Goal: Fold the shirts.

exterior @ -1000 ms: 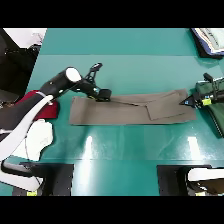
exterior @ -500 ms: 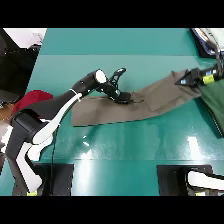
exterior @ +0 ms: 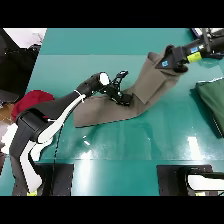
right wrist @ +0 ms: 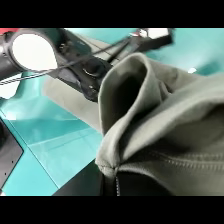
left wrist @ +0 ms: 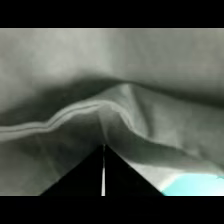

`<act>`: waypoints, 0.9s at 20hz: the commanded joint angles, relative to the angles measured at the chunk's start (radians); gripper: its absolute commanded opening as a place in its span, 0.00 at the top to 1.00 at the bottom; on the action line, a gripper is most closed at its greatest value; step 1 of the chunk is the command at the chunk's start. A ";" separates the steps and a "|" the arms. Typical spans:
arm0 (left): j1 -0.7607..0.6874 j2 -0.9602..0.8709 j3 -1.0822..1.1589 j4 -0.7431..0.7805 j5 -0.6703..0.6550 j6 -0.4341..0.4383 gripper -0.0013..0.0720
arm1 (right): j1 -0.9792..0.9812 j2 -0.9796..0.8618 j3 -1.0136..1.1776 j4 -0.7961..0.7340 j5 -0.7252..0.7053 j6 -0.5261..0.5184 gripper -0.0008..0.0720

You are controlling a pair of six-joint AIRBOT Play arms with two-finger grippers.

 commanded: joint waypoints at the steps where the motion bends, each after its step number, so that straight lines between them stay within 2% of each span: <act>1: 0.026 0.024 0.005 0.013 -0.046 0.000 0.95 | 0.070 -0.063 0.107 -0.002 0.016 0.012 0.96; 5: 0.102 0.139 0.005 0.065 -0.065 0.000 0.95 | 0.110 -0.091 0.139 -0.002 0.011 0.013 0.96; 8: 0.200 0.256 0.005 0.187 -0.133 0.000 0.95 | 0.170 -0.091 0.089 0.000 -0.030 0.012 0.96; 11: 0.334 0.386 0.005 0.307 -0.193 0.001 0.95 | 0.295 -0.095 0.027 0.002 -0.156 -0.011 0.96; 15: 0.521 0.539 0.005 0.327 -0.216 0.008 0.94 | 0.532 -0.224 0.074 0.003 -0.315 -0.045 0.95; 16: 0.556 0.568 0.005 0.326 -0.222 0.008 0.94 | 0.598 -0.278 0.101 0.009 -0.371 -0.084 0.90; 17: 0.586 0.593 0.005 0.326 -0.229 0.008 0.94 | 0.655 -0.335 0.140 0.011 -0.419 -0.134 0.54; 18: 0.607 0.611 0.005 0.326 -0.240 0.008 0.94 | 0.695 -0.381 0.178 0.014 -0.446 -0.138 0.27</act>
